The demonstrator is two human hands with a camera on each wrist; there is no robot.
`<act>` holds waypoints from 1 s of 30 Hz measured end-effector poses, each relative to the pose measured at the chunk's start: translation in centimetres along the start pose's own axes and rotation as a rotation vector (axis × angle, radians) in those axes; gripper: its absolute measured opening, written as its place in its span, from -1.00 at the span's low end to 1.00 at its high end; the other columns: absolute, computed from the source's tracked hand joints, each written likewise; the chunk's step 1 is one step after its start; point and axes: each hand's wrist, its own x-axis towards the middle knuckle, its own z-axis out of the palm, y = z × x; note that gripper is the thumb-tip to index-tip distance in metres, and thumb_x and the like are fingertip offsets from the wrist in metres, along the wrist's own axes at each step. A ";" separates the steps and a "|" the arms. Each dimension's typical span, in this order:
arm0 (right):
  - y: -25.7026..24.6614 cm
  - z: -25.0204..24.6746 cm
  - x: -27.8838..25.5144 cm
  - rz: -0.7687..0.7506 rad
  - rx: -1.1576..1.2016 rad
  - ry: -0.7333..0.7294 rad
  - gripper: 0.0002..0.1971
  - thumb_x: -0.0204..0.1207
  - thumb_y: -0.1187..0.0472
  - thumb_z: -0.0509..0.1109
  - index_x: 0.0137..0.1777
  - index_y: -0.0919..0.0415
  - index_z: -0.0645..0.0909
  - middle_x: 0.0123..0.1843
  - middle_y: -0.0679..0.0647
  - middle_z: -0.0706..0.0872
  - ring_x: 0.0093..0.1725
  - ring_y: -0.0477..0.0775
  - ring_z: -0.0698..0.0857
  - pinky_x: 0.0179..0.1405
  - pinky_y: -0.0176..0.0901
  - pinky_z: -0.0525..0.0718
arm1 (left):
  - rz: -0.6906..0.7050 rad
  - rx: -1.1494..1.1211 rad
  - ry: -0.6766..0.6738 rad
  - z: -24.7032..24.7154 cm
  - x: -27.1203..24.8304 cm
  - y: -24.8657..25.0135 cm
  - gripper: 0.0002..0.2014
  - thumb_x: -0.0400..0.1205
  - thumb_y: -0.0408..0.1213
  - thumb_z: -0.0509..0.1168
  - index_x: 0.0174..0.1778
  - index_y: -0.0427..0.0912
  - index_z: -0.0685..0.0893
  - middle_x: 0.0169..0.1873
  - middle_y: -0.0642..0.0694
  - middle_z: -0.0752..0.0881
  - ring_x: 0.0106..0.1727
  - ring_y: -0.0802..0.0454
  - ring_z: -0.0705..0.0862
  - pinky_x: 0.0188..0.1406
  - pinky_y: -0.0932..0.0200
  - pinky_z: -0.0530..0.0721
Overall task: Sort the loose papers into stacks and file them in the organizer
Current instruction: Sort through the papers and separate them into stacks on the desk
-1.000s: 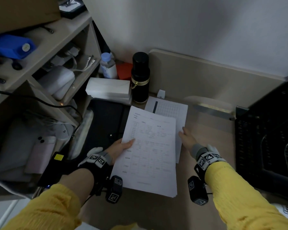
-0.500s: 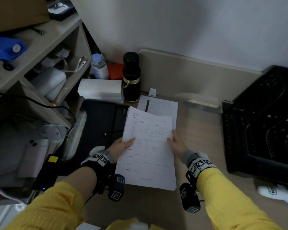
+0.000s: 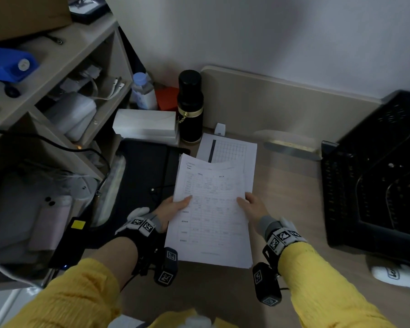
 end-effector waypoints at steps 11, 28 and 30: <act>0.3 -1.0 0.3 0.059 -0.057 0.163 -0.67 0.65 0.16 0.17 0.32 0.23 0.59 0.24 0.15 0.68 0.23 0.25 0.65 0.30 0.09 0.61 | 0.009 0.053 0.037 0.0 0.4 -0.2 -0.46 0.55 0.01 0.40 0.39 -0.21 0.60 0.21 -0.24 0.75 0.25 -0.17 0.72 0.30 -0.14 0.65; 1.0 -3.5 -0.6 0.179 -0.204 0.362 -0.66 0.63 0.12 0.22 0.27 0.33 0.58 0.28 0.29 0.66 0.26 0.34 0.62 0.21 -0.01 0.56 | -0.052 0.154 0.090 0.8 0.1 0.6 -0.38 0.50 0.35 0.24 0.22 -0.08 0.71 0.10 -0.18 0.80 0.15 -0.09 0.75 0.25 0.00 0.67; 1.0 -3.5 -0.9 0.199 -0.179 0.362 -0.67 0.62 0.12 0.25 0.25 0.32 0.56 0.28 0.29 0.65 0.25 0.32 0.62 0.20 -0.01 0.55 | -0.032 0.150 0.075 0.7 0.2 0.2 -0.47 0.57 0.13 0.34 0.33 -0.17 0.66 0.16 -0.21 0.77 0.18 -0.11 0.74 0.21 0.00 0.69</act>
